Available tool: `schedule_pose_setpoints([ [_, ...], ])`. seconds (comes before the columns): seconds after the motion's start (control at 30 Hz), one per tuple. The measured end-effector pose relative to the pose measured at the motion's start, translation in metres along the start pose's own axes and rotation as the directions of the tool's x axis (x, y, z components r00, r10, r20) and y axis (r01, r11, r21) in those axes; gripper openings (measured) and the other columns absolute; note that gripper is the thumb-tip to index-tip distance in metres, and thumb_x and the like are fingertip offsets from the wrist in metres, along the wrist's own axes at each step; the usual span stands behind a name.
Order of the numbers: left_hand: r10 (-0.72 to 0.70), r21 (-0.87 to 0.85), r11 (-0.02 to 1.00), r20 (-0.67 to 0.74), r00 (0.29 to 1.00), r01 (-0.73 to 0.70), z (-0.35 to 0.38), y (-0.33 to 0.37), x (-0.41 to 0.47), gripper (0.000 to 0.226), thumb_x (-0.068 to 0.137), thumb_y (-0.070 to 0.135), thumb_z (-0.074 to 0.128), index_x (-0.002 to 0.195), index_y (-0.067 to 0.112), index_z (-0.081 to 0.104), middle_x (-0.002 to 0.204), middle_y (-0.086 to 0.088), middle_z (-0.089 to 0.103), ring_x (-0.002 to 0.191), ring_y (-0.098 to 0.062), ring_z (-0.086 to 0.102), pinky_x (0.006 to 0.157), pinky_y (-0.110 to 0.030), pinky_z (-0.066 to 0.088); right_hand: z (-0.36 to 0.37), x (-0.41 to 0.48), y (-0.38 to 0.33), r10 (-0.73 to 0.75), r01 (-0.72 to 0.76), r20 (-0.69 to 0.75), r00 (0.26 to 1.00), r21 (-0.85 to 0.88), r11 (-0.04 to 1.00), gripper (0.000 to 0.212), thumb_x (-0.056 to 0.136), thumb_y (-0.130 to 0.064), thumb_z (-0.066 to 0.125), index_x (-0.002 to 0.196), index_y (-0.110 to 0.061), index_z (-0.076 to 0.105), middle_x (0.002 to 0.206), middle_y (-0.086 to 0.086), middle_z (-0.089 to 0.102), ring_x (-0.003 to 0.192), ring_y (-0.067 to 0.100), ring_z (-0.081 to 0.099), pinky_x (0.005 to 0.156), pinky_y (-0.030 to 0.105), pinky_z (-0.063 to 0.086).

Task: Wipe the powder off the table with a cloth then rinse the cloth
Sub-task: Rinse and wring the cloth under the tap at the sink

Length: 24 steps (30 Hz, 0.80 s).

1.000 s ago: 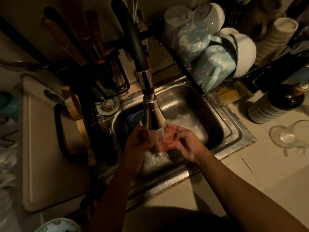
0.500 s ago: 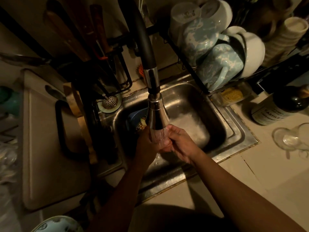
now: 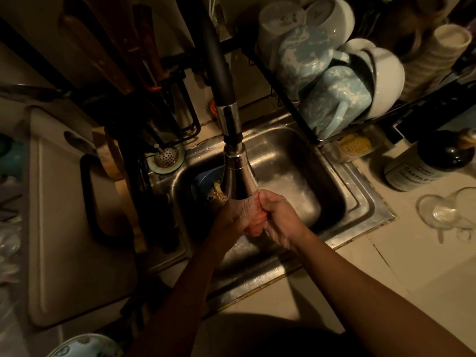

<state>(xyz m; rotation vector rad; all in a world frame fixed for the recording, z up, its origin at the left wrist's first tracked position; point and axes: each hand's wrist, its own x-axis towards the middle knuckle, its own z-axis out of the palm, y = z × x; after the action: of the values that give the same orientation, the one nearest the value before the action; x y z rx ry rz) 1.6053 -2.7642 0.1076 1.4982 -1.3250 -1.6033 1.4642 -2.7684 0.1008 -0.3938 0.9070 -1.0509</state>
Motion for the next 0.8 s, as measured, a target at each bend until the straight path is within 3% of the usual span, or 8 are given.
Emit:
schedule_pose_setpoints([
  [0.07, 0.042, -0.002, 0.999, 0.067, 0.997, -0.042, 0.000, 0.000, -0.002, 0.036, 0.092, 0.002, 0.063, 0.125, 0.017, 0.057, 0.113, -0.001, 0.067, 0.102, -0.007, 0.067, 0.080, -0.020, 0.054, -0.003, -0.001, -0.003, -0.026, 0.026, 0.042, 0.999, -0.002, 1.000, 0.031, 0.105, -0.006, 0.032, 0.091, -0.001, 0.059, 0.072, 0.009, 0.062, 0.059, 0.016, 0.058, 0.054, 0.024, 0.051],
  [0.17, 0.045, 0.047, 0.998, -0.068, 0.997, -0.042, 0.003, -0.005, -0.001, 0.041, 0.089, 0.002, 0.065, 0.114, 0.034, 0.057, 0.111, 0.009, 0.064, 0.106, -0.009, 0.065, 0.087, -0.022, 0.053, -0.006, -0.004, -0.005, -0.035, 0.039, 0.112, 0.993, -0.036, 0.999, 0.022, 0.097, -0.001, 0.047, 0.116, 0.006, 0.057, 0.096, 0.012, 0.069, 0.081, 0.018, 0.068, 0.069, 0.027, 0.059],
  [0.27, 0.037, 0.059, 0.998, -0.190, 0.981, -0.027, 0.007, -0.005, -0.003, 0.038, 0.089, -0.010, 0.057, 0.109, 0.022, 0.059, 0.104, 0.007, 0.065, 0.094, 0.003, 0.064, 0.080, -0.015, 0.052, -0.015, -0.007, -0.002, -0.052, 0.092, 0.161, 0.986, -0.250, 0.964, 0.047, 0.086, 0.007, 0.062, 0.133, 0.001, 0.053, 0.122, 0.013, 0.061, 0.106, 0.021, 0.064, 0.080, 0.031, 0.057],
  [0.37, 0.011, 0.090, 0.996, -0.274, 0.962, 0.015, 0.003, -0.009, -0.001, 0.027, 0.094, -0.005, 0.052, 0.102, 0.019, 0.063, 0.096, 0.003, 0.067, 0.085, 0.003, 0.065, 0.075, -0.018, 0.053, -0.018, -0.013, 0.002, -0.069, 0.158, 0.191, 0.979, -0.500, 0.852, 0.042, 0.094, 0.000, 0.063, 0.131, -0.017, 0.056, 0.117, -0.006, 0.064, 0.110, 0.010, 0.064, 0.088, 0.027, 0.054],
  [0.47, 0.015, 0.060, 0.998, -0.281, 0.960, 0.002, 0.001, -0.006, 0.000, 0.012, 0.093, 0.006, 0.054, 0.099, 0.007, 0.065, 0.096, -0.013, 0.069, 0.090, -0.027, 0.068, 0.080, -0.050, 0.058, -0.022, -0.011, 0.005, -0.151, 0.209, 0.146, 0.978, -0.642, 0.737, 0.036, 0.096, -0.018, 0.064, 0.131, -0.025, 0.060, 0.120, -0.002, 0.068, 0.112, 0.016, 0.065, 0.097, 0.037, 0.054],
  [0.57, -0.027, -0.037, 0.999, -0.277, 0.961, 0.017, 0.006, 0.004, 0.001, 0.015, 0.098, 0.003, 0.050, 0.088, 0.006, 0.061, 0.080, -0.008, 0.068, 0.072, -0.020, 0.067, 0.064, -0.040, 0.057, -0.019, -0.007, 0.006, -0.217, 0.213, 0.081, 0.973, -0.680, 0.702, 0.019, 0.094, -0.019, 0.061, 0.110, -0.025, 0.068, 0.108, 0.001, 0.071, 0.104, 0.019, 0.068, 0.095, 0.041, 0.055],
  [0.7, -0.036, -0.059, 0.998, -0.310, 0.950, 0.019, 0.012, 0.002, 0.004, 0.015, 0.094, 0.015, 0.057, 0.091, 0.000, 0.059, 0.087, -0.029, 0.062, 0.075, -0.039, 0.063, 0.068, -0.052, 0.056, -0.012, -0.004, 0.003, -0.270, 0.209, 0.001, 0.963, -0.636, 0.743, 0.026, 0.085, -0.010, 0.056, 0.082, -0.033, 0.069, 0.093, -0.004, 0.070, 0.088, 0.012, 0.067, 0.083, 0.031, 0.053],
  [0.8, -0.045, -0.042, 0.999, -0.305, 0.951, 0.034, 0.008, 0.008, 0.001, 0.017, 0.094, 0.014, 0.058, 0.079, 0.012, 0.065, 0.082, -0.017, 0.067, 0.077, -0.036, 0.064, 0.079, -0.052, 0.056, -0.008, -0.005, -0.002, -0.187, 0.153, -0.016, 0.982, -0.507, 0.848, 0.021, 0.082, -0.006, 0.058, 0.090, -0.019, 0.072, 0.093, 0.000, 0.071, 0.086, 0.016, 0.068, 0.075, 0.035, 0.056],
])
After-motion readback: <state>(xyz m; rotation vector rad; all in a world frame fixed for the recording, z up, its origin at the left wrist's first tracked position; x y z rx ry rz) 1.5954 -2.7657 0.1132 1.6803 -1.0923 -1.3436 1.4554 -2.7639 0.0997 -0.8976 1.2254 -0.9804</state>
